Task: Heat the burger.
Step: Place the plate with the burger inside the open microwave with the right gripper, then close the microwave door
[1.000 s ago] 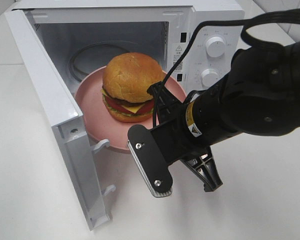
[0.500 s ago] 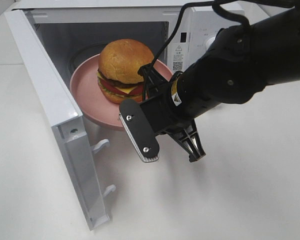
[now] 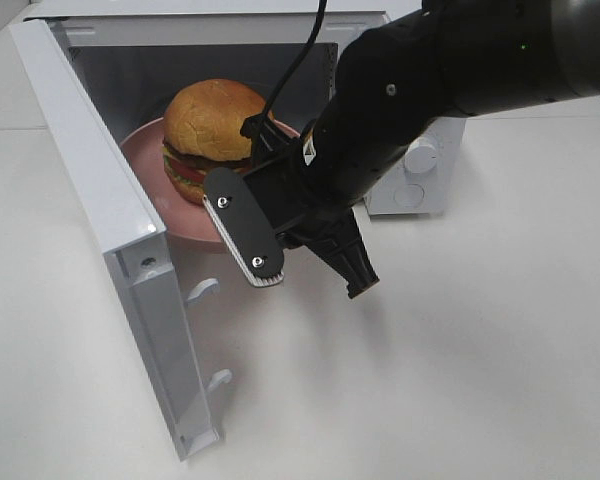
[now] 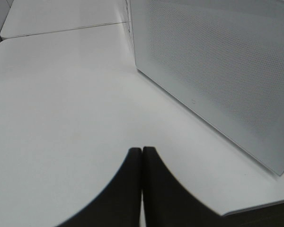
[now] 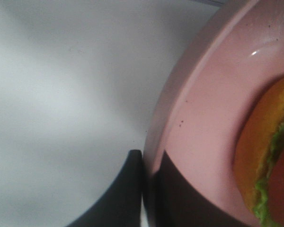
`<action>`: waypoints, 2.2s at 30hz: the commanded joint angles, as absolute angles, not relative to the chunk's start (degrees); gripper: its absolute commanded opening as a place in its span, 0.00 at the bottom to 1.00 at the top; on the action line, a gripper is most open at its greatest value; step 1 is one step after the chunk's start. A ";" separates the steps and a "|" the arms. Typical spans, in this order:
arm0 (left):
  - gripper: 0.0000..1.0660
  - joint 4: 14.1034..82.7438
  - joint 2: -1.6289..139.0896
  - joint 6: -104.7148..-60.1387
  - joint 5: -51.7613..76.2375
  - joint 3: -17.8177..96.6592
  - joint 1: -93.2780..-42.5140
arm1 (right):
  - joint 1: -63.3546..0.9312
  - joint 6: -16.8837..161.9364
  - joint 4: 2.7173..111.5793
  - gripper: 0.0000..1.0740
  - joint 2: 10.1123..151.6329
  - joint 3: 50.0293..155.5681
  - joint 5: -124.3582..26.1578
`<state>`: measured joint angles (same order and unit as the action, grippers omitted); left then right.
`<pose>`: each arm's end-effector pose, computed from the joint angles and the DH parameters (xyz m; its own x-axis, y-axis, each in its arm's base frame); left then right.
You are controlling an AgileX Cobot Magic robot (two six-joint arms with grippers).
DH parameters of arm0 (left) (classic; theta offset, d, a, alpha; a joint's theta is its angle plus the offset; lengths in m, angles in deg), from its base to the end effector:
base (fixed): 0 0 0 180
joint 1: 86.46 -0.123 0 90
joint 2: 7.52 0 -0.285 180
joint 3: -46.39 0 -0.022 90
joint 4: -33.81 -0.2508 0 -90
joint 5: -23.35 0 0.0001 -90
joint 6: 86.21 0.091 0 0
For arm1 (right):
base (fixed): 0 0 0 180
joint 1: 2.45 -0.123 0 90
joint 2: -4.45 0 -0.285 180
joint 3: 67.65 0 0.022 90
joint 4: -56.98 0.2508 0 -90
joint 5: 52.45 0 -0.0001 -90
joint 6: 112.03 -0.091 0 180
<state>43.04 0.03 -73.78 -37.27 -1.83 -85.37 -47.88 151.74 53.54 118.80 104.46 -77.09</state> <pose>-0.0069 -0.0126 0.2800 -0.4155 0.1435 -0.8982 0.2032 0.9772 0.0622 0.2761 0.2770 0.1913 0.6697 -0.7425 -0.0087 -0.6247 -0.5570 -0.5473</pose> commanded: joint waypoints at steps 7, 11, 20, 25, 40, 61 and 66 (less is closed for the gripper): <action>0.00 43.21 -1.17 -73.89 -36.52 -1.89 -85.66 | -47.71 152.71 53.71 0.00 122.53 113.51 -78.18; 0.00 43.21 -1.17 -73.89 -36.52 -1.89 -85.66 | -47.71 152.71 53.71 0.00 126.59 121.08 -84.48; 0.00 43.21 -1.17 -73.89 -36.52 -1.89 -85.66 | -47.03 150.82 53.71 0.00 132.44 130.42 -87.17; 0.00 43.21 -1.17 -73.89 -36.52 -1.89 -85.66 | -44.96 147.04 53.94 0.00 135.93 136.72 -89.12; 0.00 43.21 -1.17 -73.89 -36.52 -1.89 -85.66 | -41.07 135.64 60.01 0.00 146.59 152.24 -94.62; 0.00 43.15 -1.17 -73.89 -36.52 -1.89 -85.66 | -40.55 125.95 61.45 0.23 148.88 153.73 -96.34; 0.00 43.15 -1.17 -73.89 -36.52 -1.89 -85.66 | -40.55 119.65 61.50 0.45 148.77 153.73 -96.40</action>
<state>43.04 0.03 -73.78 -37.27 -1.83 -85.37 -40.61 121.03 61.27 149.51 153.28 -95.77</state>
